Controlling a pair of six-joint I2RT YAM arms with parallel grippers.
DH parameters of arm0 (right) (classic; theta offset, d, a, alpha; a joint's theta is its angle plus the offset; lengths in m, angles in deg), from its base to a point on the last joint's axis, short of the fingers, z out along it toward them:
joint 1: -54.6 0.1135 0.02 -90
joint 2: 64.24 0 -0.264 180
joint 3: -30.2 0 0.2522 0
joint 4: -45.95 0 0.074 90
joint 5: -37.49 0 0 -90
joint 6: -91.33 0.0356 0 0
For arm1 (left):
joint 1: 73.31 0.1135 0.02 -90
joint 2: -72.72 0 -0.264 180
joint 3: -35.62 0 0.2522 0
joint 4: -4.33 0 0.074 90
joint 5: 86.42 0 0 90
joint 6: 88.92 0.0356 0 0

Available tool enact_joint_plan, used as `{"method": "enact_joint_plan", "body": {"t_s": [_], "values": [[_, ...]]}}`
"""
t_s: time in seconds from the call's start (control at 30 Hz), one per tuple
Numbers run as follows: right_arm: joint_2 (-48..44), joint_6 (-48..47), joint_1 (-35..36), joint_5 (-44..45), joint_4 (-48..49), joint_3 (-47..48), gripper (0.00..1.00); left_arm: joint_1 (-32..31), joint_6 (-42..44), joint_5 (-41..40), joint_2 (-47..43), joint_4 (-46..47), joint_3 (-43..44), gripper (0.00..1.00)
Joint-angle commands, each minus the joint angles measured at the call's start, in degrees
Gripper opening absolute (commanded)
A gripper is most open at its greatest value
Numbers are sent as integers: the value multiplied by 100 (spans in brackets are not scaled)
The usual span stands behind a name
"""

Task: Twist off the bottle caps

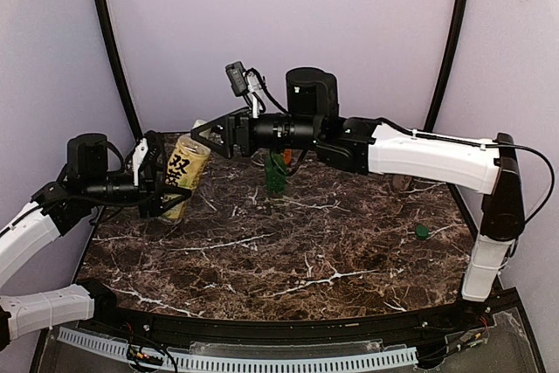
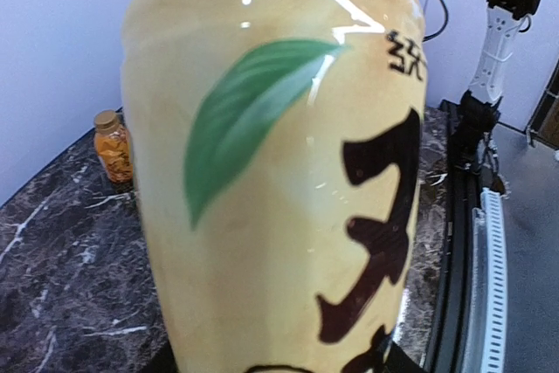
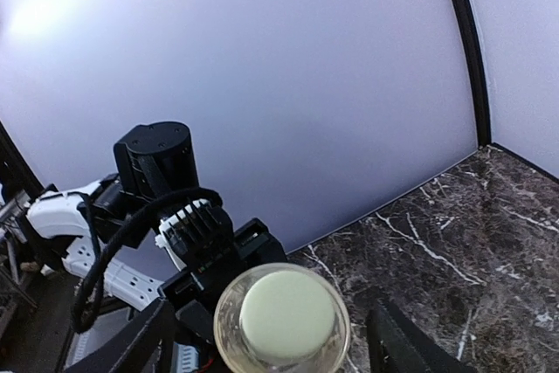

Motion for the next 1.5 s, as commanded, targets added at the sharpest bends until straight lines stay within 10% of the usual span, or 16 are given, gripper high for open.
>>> {"method": "enact_joint_plan", "body": {"t_s": [0.0,0.27,0.57,0.87,1.3,1.47], "values": [[-450,-273,55,690,-685,208,79,-15,1349,-1699,-59,-40,261,31],[-363,440,-27,1080,-2133,765,80,-220,5010,-4846,-230,1673,-229,27],[255,903,-195,437,-2294,1496,78,-360,7241,-4998,-464,3252,-683,25],[799,874,-187,160,-2328,2096,68,-536,7454,-4935,-515,3335,-822,24],[914,868,-189,-138,-2240,2098,3,-593,7371,-4946,-495,3281,-836,24],[875,292,-132,-495,-2159,2080,0,-597,6463,-4527,-529,2126,-311,23]]}}
